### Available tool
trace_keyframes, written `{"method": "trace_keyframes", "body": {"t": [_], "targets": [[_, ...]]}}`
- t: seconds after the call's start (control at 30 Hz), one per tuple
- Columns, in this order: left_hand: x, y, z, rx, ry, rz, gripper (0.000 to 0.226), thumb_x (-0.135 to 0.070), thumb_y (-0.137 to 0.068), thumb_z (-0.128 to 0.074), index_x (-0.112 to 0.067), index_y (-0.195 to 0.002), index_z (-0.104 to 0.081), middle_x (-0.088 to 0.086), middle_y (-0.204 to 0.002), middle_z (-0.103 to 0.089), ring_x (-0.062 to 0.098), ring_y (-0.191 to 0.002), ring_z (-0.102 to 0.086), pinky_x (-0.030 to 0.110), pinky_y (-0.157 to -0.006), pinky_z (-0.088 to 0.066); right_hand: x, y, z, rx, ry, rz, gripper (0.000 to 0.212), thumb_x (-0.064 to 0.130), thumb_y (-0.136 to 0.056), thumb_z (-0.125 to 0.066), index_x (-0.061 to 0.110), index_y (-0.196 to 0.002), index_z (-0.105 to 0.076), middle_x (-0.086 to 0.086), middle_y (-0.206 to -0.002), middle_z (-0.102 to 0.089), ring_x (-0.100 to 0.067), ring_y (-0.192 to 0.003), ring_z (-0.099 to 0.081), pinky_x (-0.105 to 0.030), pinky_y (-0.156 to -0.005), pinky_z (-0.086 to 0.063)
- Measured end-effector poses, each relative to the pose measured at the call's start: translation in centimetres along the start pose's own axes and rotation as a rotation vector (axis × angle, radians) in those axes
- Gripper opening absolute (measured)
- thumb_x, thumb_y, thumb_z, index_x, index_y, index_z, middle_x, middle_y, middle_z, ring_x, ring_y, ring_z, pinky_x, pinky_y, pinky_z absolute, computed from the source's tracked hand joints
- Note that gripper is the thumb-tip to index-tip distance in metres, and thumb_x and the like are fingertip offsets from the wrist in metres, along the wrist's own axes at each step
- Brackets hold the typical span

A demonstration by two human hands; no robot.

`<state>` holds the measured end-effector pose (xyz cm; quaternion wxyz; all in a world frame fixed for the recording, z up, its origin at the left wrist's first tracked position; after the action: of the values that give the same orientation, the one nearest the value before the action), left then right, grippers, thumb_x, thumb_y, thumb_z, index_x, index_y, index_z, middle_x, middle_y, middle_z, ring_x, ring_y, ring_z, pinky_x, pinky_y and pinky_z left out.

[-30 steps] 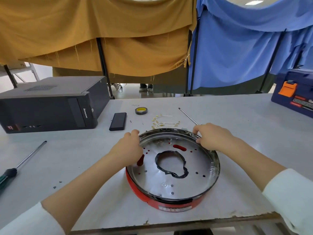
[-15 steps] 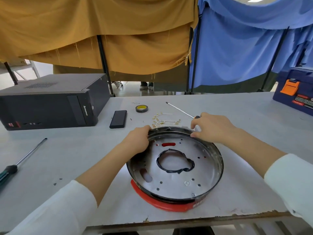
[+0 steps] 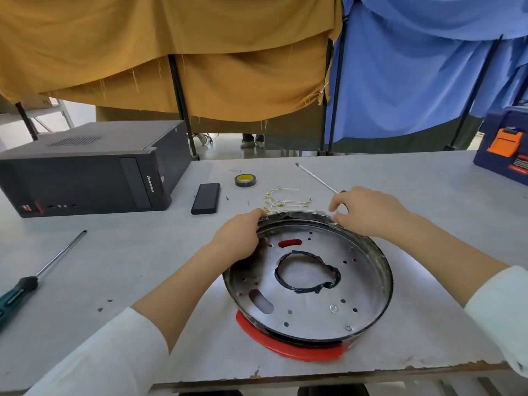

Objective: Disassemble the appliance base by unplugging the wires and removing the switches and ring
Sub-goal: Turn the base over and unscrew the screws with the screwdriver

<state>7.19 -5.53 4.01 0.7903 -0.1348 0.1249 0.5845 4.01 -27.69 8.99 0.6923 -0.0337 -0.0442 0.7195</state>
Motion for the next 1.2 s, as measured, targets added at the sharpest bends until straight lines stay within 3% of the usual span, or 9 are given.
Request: {"method": "trace_keyframes", "body": {"t": [0.2, 0.3, 0.43, 0.57, 0.7, 0.8, 0.87, 1.03, 1.2], "targets": [[-1.1, -1.8, -0.2, 0.063, 0.049, -0.103, 0.051, 0.001, -0.091, -0.04, -0.027, -0.134, -0.044, 0.006, -0.127, -0.058, 0.021, -0.113, -0.055, 0.028, -0.086, -0.041, 2.2, 0.0, 3.5, 0.0, -1.046, 0.01, 0.026, 0.028, -0.097, -0.043, 0.028, -0.114, -0.062, -0.002, -0.093, -0.064, -0.013, -0.076, -0.059, -0.025, -0.06, -0.051], [-1.3, -2.2, -0.4, 0.07, 0.04, -0.131, 0.052, 0.001, -0.09, -0.04, -0.028, -0.133, -0.045, 0.005, -0.126, -0.059, 0.021, -0.111, -0.055, 0.028, -0.085, -0.041, 3.3, 0.3, 4.6, -0.058, -1.281, 0.136, 0.039, 0.001, -0.092, -0.042, 0.028, -0.113, -0.062, -0.006, -0.096, -0.067, -0.016, -0.085, -0.066, -0.022, -0.054, -0.054], [-1.4, -2.3, -0.6, 0.052, -0.002, -0.158, 0.052, -0.002, -0.091, -0.041, -0.029, -0.136, -0.041, 0.008, -0.125, -0.059, 0.027, -0.109, -0.055, 0.034, -0.086, -0.044, 3.8, 0.8, 5.4, -0.206, -1.239, 0.353, 0.058, -0.016, -0.088, -0.045, 0.031, -0.12, -0.057, -0.001, -0.103, -0.072, -0.013, -0.096, -0.068, -0.03, -0.067, -0.058], [-1.4, -2.2, -0.8, 0.042, -0.034, -0.159, 0.055, -0.001, -0.09, -0.04, -0.027, -0.139, -0.037, 0.01, -0.129, -0.056, 0.029, -0.114, -0.054, 0.038, -0.088, -0.045, 4.6, 1.1, 5.5, -0.275, -1.184, 0.393, 0.053, -0.014, -0.085, -0.053, 0.036, -0.099, -0.062, -0.006, -0.093, -0.074, -0.022, -0.092, -0.07, -0.046, -0.069, -0.059], [-1.3, -2.4, -1.0, 0.052, -0.063, -0.155, 0.055, -0.002, -0.088, -0.042, -0.029, -0.137, -0.037, 0.008, -0.129, -0.056, 0.027, -0.115, -0.054, 0.042, -0.091, -0.047, 5.3, 1.7, 5.7, -0.367, -1.05, 0.412, 0.028, 0.016, -0.092, -0.06, 0.042, -0.099, -0.053, 0.011, -0.084, -0.074, -0.009, -0.065, -0.071, -0.02, -0.052, -0.05], [-1.3, -2.6, -1.0, 0.046, -0.091, -0.146, 0.053, -0.002, -0.089, -0.042, -0.026, -0.135, -0.037, 0.007, -0.128, -0.057, 0.027, -0.114, -0.055, 0.04, -0.089, -0.047, 5.5, 2.0, 6.0, -0.456, -0.884, 0.387, 0.008, 0.039, -0.095, -0.054, 0.04, -0.102, -0.05, 0.016, -0.071, -0.072, -0.007, -0.048, -0.063, -0.018, -0.056, -0.045], [-1.4, -2.6, -1.0, 0.048, -0.092, -0.143, 0.051, -0.002, -0.088, -0.042, -0.025, -0.134, -0.038, 0.008, -0.128, -0.057, 0.027, -0.113, -0.055, 0.039, -0.088, -0.046, 5.6, 2.3, 6.5, -0.572, -0.715, 0.38, 0.019, 0.046, -0.094, -0.049, 0.032, -0.107, -0.052, 0.011, -0.059, -0.068, -0.002, -0.047, -0.058, -0.011, -0.054, -0.038], [-1.4, -2.7, -1.1, 0.053, -0.09, -0.142, 0.049, -0.002, -0.088, -0.043, -0.024, -0.132, -0.039, 0.008, -0.126, -0.057, 0.029, -0.111, -0.055, 0.041, -0.089, -0.047, 6.2, 3.2, 8.6, -0.845, -0.358, 0.356, 0.04, 0.048, -0.095, -0.042, 0.011, -0.105, -0.054, 0.01, -0.05, -0.044, -0.014, -0.044, -0.046, -0.024, -0.045, -0.034], [-1.6, -2.7, -1.1, 0.056, -0.081, -0.147, 0.053, -0.001, -0.088, -0.042, -0.026, -0.135, -0.038, 0.007, -0.129, -0.056, 0.029, -0.113, -0.054, 0.039, -0.09, -0.046, 6.7, 1.3, 8.7, -0.796, -0.567, 0.321, 0.047, 0.048, -0.095, -0.034, 0.008, -0.115, -0.046, 0.014, -0.052, -0.039, -0.002, -0.047, -0.048, -0.014, -0.043, -0.028]]}}
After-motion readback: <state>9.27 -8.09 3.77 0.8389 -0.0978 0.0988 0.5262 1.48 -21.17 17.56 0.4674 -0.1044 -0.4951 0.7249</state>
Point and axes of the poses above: each hand's wrist, its own y-axis away from the middle knuckle, its own z-axis out of the back of the hand, x = y × z, the point moved 5 cm from there along -y, towards the middle knuckle
